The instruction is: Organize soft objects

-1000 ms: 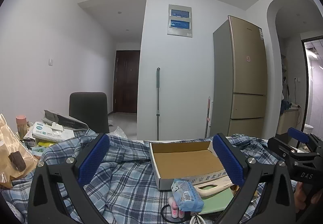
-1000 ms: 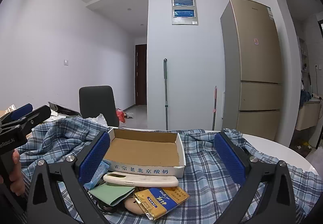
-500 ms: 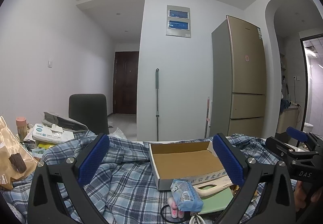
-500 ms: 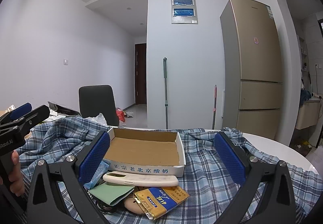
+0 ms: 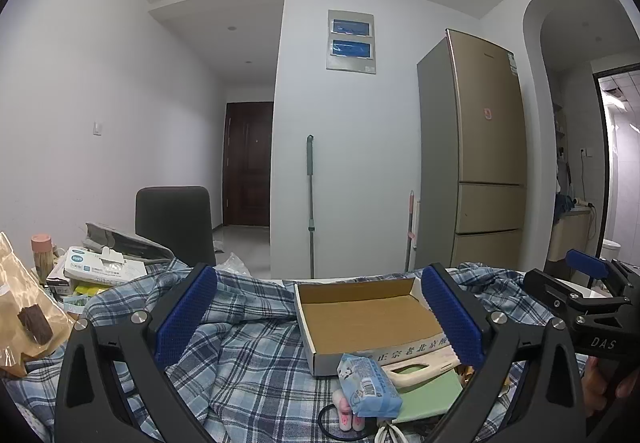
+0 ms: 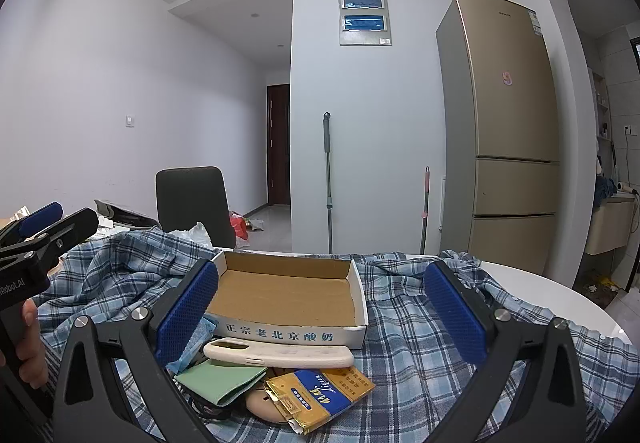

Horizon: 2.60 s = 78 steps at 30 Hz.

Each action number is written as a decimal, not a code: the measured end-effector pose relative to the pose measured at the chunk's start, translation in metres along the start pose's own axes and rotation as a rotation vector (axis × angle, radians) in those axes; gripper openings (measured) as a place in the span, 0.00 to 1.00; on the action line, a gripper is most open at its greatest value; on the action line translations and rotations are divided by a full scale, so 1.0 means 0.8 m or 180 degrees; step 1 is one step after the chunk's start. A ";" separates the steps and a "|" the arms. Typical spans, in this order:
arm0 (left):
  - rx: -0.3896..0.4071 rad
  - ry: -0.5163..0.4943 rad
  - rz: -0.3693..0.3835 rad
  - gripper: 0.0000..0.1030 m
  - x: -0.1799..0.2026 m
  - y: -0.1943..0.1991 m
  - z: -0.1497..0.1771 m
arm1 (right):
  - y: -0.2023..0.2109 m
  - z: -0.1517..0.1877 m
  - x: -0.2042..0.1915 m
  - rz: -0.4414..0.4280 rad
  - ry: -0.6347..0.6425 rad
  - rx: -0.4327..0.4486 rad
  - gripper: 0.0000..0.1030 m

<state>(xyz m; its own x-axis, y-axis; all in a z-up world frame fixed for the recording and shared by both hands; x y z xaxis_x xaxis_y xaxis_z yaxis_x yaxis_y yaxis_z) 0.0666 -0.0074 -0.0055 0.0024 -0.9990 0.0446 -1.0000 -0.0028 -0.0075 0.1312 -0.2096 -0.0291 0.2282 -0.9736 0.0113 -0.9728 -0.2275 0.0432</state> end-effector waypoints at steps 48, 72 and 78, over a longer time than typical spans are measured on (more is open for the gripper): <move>0.0033 -0.0058 0.0036 1.00 0.006 0.002 -0.001 | -0.002 0.002 -0.002 -0.0009 0.0001 -0.0017 1.00; -0.0351 -0.0133 0.0146 1.00 0.014 -0.012 0.006 | -0.027 0.017 0.001 -0.0095 -0.0088 -0.0554 1.00; -0.0639 -0.0085 0.0143 0.92 0.011 -0.019 0.012 | -0.029 0.015 0.030 0.0012 -0.0343 -0.0723 1.00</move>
<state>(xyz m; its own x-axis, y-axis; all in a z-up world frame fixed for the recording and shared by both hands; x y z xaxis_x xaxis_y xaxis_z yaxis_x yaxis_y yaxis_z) 0.0818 -0.0162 -0.0142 -0.0447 -0.9988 0.0221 -0.9805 0.0481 0.1906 0.1585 -0.2281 -0.0422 0.2071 -0.9738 -0.0942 -0.9370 -0.2251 0.2670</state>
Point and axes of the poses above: each gripper's, at about its wrist camera, not at the fingertips, and y roughly against the way its jaws point, x to its right, z to its underside, the point moved 7 cm from there along -y, roughly the way its jaws point, and after that the axes turned 5 degrees about x, right-handed, at the moved point
